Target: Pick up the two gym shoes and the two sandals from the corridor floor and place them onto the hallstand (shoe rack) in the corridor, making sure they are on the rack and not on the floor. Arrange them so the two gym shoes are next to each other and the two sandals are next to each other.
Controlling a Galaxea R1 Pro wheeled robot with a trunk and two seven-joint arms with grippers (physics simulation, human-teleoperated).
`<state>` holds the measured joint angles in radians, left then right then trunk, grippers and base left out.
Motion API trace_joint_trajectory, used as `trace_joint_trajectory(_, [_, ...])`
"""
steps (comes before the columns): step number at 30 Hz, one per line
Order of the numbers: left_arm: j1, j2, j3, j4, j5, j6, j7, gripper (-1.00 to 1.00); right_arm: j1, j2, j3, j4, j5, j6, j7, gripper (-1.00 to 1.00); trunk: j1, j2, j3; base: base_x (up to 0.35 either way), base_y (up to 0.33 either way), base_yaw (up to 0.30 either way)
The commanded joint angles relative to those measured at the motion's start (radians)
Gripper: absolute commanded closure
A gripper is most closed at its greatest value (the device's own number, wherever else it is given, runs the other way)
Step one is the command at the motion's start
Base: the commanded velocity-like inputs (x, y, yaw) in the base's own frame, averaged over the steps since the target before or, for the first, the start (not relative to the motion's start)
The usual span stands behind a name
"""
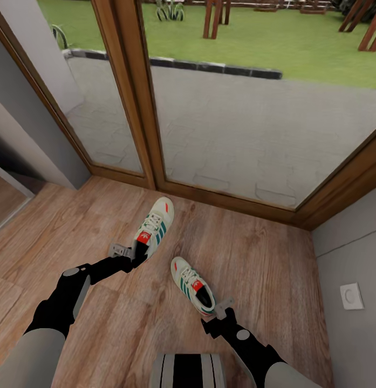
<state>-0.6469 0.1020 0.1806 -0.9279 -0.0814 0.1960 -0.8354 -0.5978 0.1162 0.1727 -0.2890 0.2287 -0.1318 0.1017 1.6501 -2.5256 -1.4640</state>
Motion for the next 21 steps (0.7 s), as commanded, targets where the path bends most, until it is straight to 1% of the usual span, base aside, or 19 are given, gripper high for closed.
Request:
trace_joint_trajectory(1, [0.000, -0.001, 0.003, -0.002, -0.005, 0.008, -0.007, 1.00, 0.000, 0.000, -0.004, 0.001, 0.011, -0.003, 0.002, -1.00, 0.000, 0.000, -0.001, 0.000, 0.000, 0.000])
trace_joint_trajectory(13, [0.000, -0.001, 0.003, -0.002, -0.005, 0.008, -0.007, 1.00, 0.000, 0.000, -0.004, 0.003, 0.011, -0.015, 0.001, -1.00, 0.000, 0.000, -0.002, 0.000, 0.000, 0.000])
trace_joint_trajectory(15, [0.000, -0.001, 0.003, -0.002, -0.005, 0.008, -0.007, 1.00, 0.000, 0.000, -0.004, 0.005, 0.011, -0.060, 0.001, -1.00, 0.000, 0.000, -0.002, 0.000, 0.000, 0.000])
trace_joint_trajectory(16, [0.000, -0.001, 0.003, -0.002, -0.005, 0.008, -0.007, 1.00, 0.000, 0.000, -0.005, 0.008, 0.011, -0.130, 0.000, -1.00, 0.000, 0.000, -0.002, 0.000, 0.000, 0.000])
trace_joint_trajectory(17, [0.000, -0.001, 0.003, -0.002, -0.005, 0.008, -0.007, 1.00, 0.000, 0.000, -0.005, 0.010, 0.011, -0.160, 0.000, -1.00, 0.000, 0.000, -0.002, 0.000, 0.000, 0.000])
trace_joint_trajectory(21, [0.000, -0.001, 0.003, -0.002, -0.005, 0.008, -0.007, 1.00, 0.000, 0.000, -0.006, 0.012, 0.010, -0.186, 0.000, -1.00, 0.000, 0.000, -0.002, 0.000, 0.000, 0.000])
